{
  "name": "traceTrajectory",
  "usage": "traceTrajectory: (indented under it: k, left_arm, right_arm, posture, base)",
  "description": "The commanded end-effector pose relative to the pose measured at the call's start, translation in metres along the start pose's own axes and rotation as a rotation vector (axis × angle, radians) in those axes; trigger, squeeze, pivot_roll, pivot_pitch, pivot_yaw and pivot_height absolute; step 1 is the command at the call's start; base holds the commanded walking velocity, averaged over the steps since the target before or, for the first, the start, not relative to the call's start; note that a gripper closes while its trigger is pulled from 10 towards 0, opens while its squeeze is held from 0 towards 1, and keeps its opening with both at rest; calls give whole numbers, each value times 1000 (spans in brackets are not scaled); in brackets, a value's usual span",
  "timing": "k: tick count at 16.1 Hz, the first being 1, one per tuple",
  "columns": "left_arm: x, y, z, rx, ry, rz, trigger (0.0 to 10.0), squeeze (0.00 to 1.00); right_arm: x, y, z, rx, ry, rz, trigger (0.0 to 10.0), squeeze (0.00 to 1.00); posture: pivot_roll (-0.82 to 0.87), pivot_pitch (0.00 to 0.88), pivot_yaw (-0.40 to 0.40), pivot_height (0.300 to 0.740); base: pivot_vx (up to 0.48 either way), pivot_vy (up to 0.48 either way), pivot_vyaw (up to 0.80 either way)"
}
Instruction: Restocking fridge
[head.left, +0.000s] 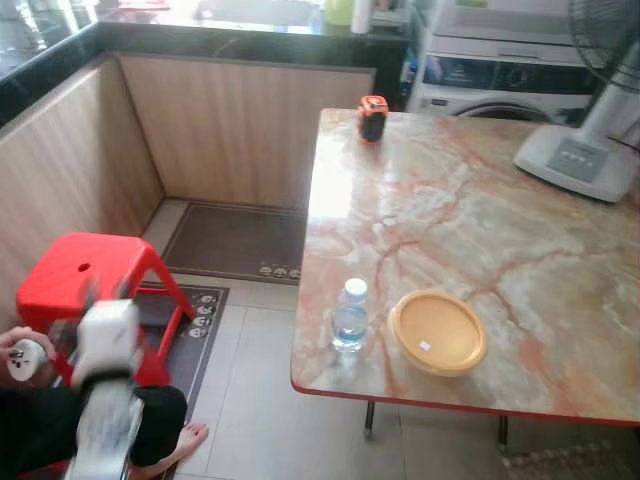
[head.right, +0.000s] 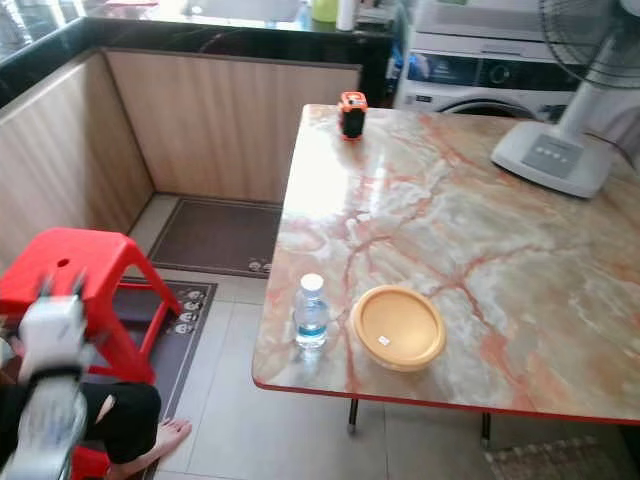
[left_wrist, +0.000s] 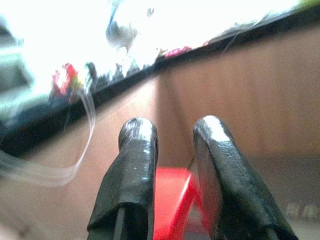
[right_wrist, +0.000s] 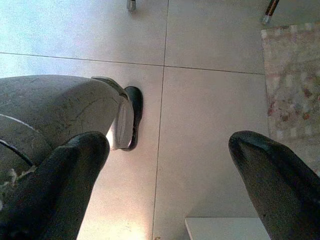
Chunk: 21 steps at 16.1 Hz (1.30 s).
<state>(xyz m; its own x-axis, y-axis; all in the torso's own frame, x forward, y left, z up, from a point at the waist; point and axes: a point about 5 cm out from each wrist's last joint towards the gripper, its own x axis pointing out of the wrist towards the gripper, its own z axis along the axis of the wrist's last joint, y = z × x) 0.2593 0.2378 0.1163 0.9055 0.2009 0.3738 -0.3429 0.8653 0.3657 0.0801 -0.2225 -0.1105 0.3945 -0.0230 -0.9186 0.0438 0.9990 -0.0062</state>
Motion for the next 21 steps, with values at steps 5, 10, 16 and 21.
traceTrajectory:
  k: [5,10,16,21]
  left_arm:
    - [30,-59,63,-97,-71,-334,10000,0]
    - [18,-81,94,-321,-64,-339,10000,0]
    - [33,-71,137,-453,-182,-340,10000,0]
    - [35,-73,139,-516,-149,-356,10000,0]
  right_arm:
    - [0,2,-1,-5,4,9,10000,0]
    - [0,1,-3,-1,7,6,10000,0]
    - [-1,-1,-4,-15,6,7,10000,0]
    - [-1,0,-2,-28,6,11,10000,0]
  posture:
    - [-33,0,-13,740]
    - [-35,2,-20,740]
    - [-30,9,-28,740]
    - [-32,5,-24,740]
  base:
    - [0,0,0]
    - [0,-98,0]
    - [0,-247,0]
    - [0,0,0]
